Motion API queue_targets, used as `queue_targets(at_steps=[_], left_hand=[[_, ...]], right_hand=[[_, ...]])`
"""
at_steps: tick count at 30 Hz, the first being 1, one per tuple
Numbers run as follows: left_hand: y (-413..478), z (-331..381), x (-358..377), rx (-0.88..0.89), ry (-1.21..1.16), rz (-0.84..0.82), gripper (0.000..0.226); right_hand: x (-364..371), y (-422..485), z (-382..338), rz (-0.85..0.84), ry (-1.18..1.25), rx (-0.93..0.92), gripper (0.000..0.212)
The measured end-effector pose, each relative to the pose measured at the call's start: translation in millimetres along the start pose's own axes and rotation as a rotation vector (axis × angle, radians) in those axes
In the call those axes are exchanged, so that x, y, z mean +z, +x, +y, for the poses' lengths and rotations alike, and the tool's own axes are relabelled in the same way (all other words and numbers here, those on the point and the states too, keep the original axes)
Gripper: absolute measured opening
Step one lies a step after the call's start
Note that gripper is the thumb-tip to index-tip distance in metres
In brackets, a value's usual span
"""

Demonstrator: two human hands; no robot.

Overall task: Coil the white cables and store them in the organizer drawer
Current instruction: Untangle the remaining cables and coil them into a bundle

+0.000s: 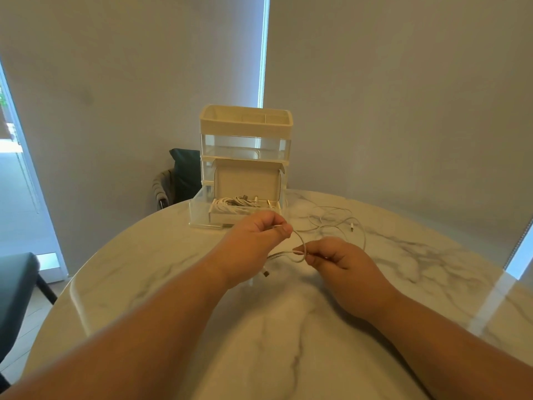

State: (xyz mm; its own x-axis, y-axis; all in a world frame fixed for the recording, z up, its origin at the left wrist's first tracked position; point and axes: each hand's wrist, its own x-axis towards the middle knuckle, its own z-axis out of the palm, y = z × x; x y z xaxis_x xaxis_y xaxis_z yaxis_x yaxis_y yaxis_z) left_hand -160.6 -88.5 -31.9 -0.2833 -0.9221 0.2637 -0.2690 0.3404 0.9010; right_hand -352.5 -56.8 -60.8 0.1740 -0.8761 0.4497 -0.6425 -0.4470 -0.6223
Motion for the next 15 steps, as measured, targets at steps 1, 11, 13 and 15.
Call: queue_targets(at_steps=[1,11,13,15], left_hand=[[0.0,-0.9,-0.3,-0.002,0.007,-0.003,0.013],[-15.6,8.0,7.9,0.207,0.728,-0.098,0.011],[-12.5,3.2,6.2,0.101,0.772,-0.096,0.014],[-8.5,-0.8,2.6,-0.008,0.749,-0.168,0.022]], right_hand=[[0.4,-0.8,-2.1,-0.022,0.018,0.017,0.034],[-2.2,6.2,5.3,0.274,0.425,0.315,0.021],[-4.4,6.8,5.8,0.331,0.456,0.348,0.021],[-6.1,6.1,6.4,0.342,0.505,0.365,0.02]])
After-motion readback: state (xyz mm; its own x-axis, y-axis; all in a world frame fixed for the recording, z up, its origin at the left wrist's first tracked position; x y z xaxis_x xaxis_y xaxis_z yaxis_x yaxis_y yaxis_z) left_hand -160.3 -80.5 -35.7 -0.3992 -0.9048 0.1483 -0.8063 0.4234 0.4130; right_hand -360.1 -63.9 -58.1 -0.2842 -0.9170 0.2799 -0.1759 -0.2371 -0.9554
